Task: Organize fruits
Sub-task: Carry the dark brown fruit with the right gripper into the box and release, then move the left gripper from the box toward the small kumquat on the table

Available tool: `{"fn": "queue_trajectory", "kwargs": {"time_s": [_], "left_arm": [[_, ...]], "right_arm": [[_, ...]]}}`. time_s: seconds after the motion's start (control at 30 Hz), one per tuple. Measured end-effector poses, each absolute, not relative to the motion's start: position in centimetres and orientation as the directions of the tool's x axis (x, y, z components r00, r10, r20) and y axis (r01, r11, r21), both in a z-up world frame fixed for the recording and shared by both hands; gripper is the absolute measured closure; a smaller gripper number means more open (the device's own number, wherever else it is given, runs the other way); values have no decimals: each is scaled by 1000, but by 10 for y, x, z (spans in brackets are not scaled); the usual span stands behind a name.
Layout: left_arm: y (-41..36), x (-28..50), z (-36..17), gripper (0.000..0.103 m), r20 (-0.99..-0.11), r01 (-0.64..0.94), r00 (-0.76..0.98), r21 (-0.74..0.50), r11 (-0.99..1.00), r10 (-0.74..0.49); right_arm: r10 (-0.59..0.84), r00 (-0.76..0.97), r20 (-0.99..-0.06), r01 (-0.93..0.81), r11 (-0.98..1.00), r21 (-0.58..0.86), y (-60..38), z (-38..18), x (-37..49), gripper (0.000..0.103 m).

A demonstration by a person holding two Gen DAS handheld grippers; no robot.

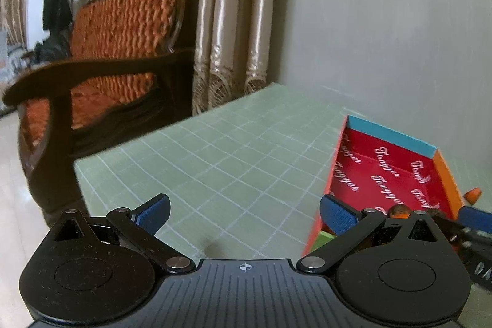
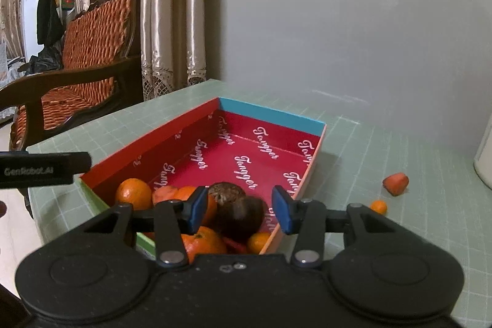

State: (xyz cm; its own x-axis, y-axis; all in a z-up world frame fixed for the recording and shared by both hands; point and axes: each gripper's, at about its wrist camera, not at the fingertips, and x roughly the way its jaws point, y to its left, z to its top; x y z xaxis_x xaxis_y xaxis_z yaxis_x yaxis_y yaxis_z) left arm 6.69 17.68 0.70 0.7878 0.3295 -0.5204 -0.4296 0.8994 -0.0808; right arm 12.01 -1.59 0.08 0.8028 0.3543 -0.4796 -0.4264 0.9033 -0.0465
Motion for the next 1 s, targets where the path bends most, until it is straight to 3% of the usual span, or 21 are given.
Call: {"fn": "queue_trajectory", "kwargs": {"time_s": [0.1,0.2,0.33,0.4,1.0], "left_arm": [[182,71,4,0,-554,-421,782,-132,897,285],[183,70,4,0,-552,-425,785,-151,892,281],[178,71,5,0,-541,-421,791,-144,896,285],[175,71,7,0,-533,-413,798,-142,900,282],[80,88,29,1,-466,-233,859,10,972,211]], "right_arm": [[348,805,-480,-430,900,-67,-13,0,118,52],[364,809,-461,-437,898,-58,-15,4,112,37],[359,844,-398,-410,911,-47,-30,12,98,34],[349,856,-381,-387,922,-25,-45,15,95,27],[10,942,-335,31,993,116,-212,-13,80,22]]}}
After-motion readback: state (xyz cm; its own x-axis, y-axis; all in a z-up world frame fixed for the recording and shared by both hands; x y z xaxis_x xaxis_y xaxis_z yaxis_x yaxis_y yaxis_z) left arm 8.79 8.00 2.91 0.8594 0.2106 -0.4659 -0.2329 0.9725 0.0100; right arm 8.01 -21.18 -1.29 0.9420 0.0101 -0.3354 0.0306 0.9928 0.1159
